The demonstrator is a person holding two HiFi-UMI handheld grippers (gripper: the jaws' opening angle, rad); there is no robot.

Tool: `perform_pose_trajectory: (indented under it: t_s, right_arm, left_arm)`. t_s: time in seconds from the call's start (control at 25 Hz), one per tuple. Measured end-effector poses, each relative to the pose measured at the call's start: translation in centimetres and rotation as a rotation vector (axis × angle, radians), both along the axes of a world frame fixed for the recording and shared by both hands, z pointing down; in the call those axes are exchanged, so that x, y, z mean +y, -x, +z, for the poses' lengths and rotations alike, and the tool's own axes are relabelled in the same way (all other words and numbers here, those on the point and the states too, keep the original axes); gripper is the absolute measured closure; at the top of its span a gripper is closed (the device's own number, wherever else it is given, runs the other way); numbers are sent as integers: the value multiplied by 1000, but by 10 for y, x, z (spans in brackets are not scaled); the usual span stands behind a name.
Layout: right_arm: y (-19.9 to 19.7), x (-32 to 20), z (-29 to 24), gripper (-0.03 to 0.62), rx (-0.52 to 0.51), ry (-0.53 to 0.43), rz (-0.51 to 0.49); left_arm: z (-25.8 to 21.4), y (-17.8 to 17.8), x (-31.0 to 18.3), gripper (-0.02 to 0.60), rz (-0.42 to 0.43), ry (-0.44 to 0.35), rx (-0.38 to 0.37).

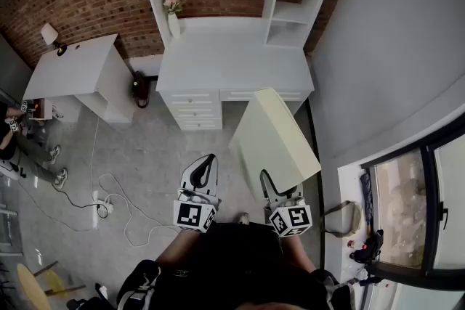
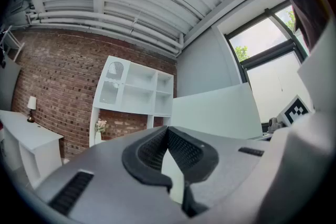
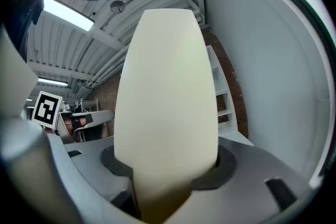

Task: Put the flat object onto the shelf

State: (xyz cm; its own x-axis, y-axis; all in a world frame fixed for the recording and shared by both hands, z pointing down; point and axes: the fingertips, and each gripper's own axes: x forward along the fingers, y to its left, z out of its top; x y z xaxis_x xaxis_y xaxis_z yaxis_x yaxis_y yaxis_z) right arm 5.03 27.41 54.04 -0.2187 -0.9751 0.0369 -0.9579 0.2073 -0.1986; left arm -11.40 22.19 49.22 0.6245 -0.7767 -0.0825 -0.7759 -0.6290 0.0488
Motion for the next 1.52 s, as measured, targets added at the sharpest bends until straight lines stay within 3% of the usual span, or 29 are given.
perform_pose_trajectory:
  t_s: [0.4,0.64,1.04,1.24,1.52]
  right_arm:
    - [-8,11,1,312,24,-5,0]
    - [-26,21,7,310,-28,10,-8]
    - [-51,3,23,309,-42,19,-52]
    - [-55,-30,30,309,-37,31,-63]
    - [-65,-125,35,309,15,45,-51]
  left_arm:
    - [1,-11,11,572,2,1,-5]
    - [8,-27,23,572,-7,20,-14]
    - [24,-35,32,572,-81,41,-59]
    - [39,-35,-6,572,-104,73,-52]
    - [51,-49,-116,572,-84,88,-6]
